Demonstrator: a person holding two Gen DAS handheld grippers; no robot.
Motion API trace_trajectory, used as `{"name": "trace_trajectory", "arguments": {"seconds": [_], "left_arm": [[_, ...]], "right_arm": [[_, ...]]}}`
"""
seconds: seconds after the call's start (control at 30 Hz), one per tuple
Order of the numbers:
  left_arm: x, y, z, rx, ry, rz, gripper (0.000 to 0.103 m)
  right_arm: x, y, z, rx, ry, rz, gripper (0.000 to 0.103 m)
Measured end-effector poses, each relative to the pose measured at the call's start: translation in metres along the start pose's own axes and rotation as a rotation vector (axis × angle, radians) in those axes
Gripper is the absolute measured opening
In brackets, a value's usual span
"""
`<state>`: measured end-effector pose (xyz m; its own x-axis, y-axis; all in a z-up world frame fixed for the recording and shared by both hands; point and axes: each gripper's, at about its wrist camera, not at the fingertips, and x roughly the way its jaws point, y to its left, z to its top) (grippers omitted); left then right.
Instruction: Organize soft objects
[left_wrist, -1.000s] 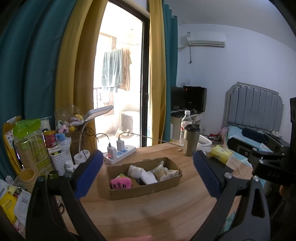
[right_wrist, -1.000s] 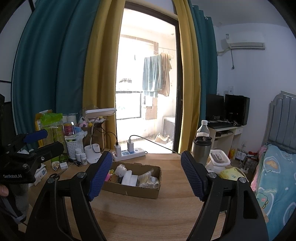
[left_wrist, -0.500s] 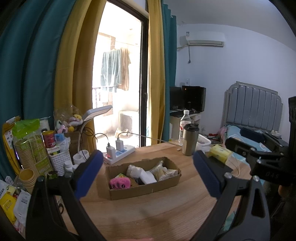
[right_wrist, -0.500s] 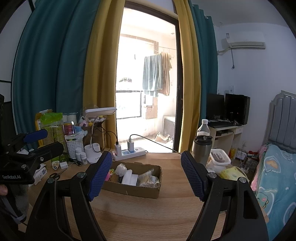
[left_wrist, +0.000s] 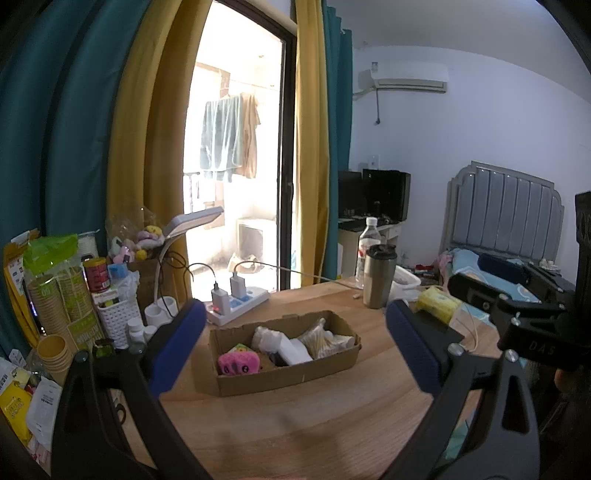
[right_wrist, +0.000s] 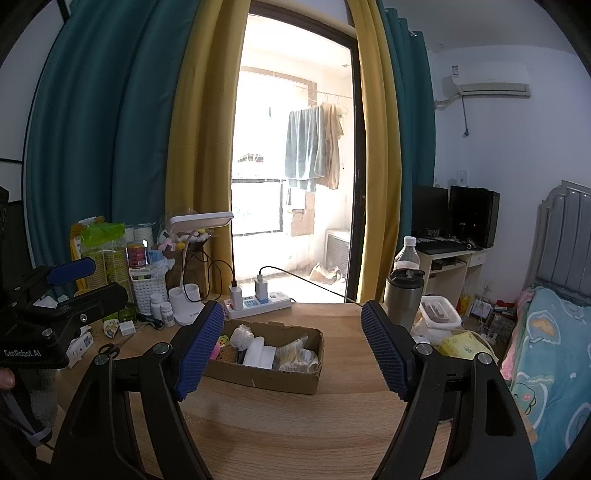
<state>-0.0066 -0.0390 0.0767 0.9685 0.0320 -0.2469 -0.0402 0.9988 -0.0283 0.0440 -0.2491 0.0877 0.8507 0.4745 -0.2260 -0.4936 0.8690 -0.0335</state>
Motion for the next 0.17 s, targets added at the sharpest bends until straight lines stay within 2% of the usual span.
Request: {"name": "trace_trajectory", "arguments": {"seconds": [0.17], "left_arm": [[0.0019, -0.0005, -0.0034, -0.001, 0.006, -0.001, 0.099]], "right_arm": [[0.0007, 0.0003, -0.0006, 0.001, 0.002, 0.001, 0.080]]}}
